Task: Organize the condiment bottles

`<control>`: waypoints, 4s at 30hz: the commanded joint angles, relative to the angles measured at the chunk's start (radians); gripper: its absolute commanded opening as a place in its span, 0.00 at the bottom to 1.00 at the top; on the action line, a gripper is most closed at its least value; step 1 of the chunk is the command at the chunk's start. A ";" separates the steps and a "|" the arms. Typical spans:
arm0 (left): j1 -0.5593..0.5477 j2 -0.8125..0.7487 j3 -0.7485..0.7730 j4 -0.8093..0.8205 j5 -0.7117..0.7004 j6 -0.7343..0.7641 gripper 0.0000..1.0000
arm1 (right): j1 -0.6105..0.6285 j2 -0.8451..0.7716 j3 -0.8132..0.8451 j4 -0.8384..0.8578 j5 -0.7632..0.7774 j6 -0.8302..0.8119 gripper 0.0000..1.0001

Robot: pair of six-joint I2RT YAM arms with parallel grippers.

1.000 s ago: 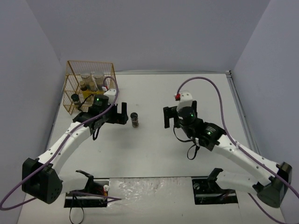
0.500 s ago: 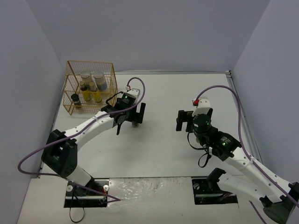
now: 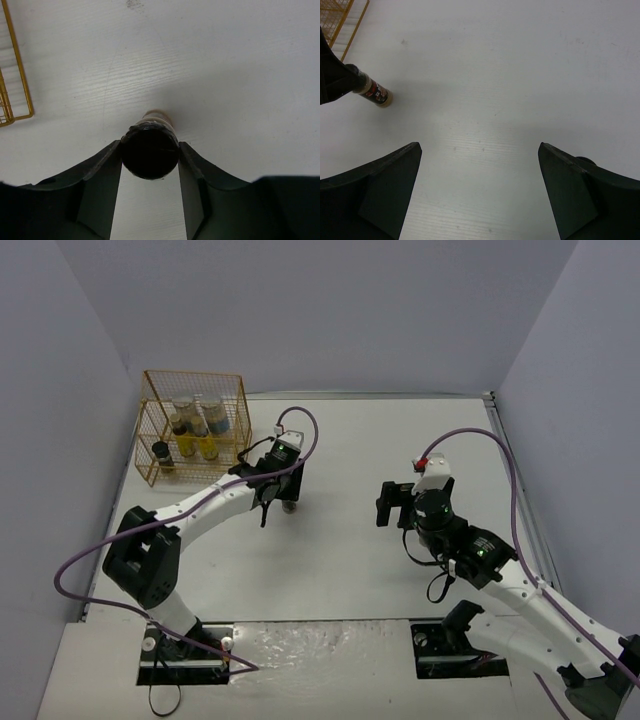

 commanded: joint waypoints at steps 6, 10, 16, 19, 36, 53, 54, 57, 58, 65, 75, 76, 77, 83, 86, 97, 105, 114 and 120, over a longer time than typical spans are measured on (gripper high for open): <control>-0.002 -0.126 0.063 -0.083 -0.034 -0.006 0.01 | -0.007 0.007 0.002 0.044 0.004 0.015 1.00; 0.044 -0.226 0.100 -0.196 -0.093 0.035 0.00 | -0.007 -0.004 0.002 0.044 0.001 0.011 1.00; 0.276 -0.322 0.183 -0.302 -0.032 0.104 0.00 | -0.008 -0.006 0.002 0.043 0.000 0.014 1.00; 0.380 -0.341 0.233 -0.315 -0.012 0.138 0.00 | -0.008 0.000 0.003 0.044 -0.001 0.018 1.00; 0.661 -0.113 0.349 -0.126 0.040 0.118 0.00 | -0.008 -0.004 0.007 0.040 -0.011 0.017 1.00; 0.661 0.068 0.292 -0.072 0.004 0.098 0.05 | -0.008 -0.047 -0.031 0.030 0.003 0.042 1.00; 0.661 0.072 0.289 -0.071 -0.003 0.099 0.06 | -0.008 -0.049 -0.034 0.030 0.004 0.043 1.00; 0.661 0.084 0.282 -0.067 -0.002 0.099 0.13 | -0.008 -0.055 -0.041 0.031 0.008 0.045 1.00; 0.661 0.086 0.282 -0.067 -0.001 0.098 0.16 | -0.008 -0.056 -0.041 0.031 0.009 0.047 1.00; 0.651 0.064 0.303 -0.125 0.003 0.088 0.63 | -0.008 -0.063 -0.031 0.001 0.060 0.075 1.00; 0.596 -0.107 0.347 -0.232 0.077 0.075 0.97 | -0.008 -0.020 0.029 -0.262 0.337 0.343 1.00; 0.588 -0.137 0.339 -0.246 0.098 0.079 0.97 | -0.009 -0.009 0.038 -0.306 0.365 0.380 0.99; 0.573 -0.187 0.317 -0.248 0.116 0.087 0.97 | -0.010 0.010 0.051 -0.378 0.409 0.433 0.98; 0.494 -0.377 0.166 -0.207 0.140 0.171 0.97 | -0.029 0.120 0.067 -0.479 0.463 0.584 0.98; 0.458 -0.467 0.084 -0.184 0.138 0.203 0.97 | -0.050 0.195 0.047 -0.478 0.436 0.623 0.98; 0.415 -0.587 -0.084 -0.069 0.133 0.215 0.97 | -0.266 0.250 -0.059 -0.265 0.282 0.489 0.87; 0.408 -0.585 -0.088 -0.067 0.134 0.211 0.97 | -0.292 0.280 -0.063 -0.199 0.212 0.429 0.77; 0.406 -0.586 -0.090 -0.068 0.131 0.208 0.97 | -0.290 0.357 -0.089 -0.111 0.160 0.393 0.42; 0.406 -0.589 -0.089 -0.072 0.109 0.211 0.97 | -0.230 0.402 -0.024 -0.052 0.151 0.303 0.11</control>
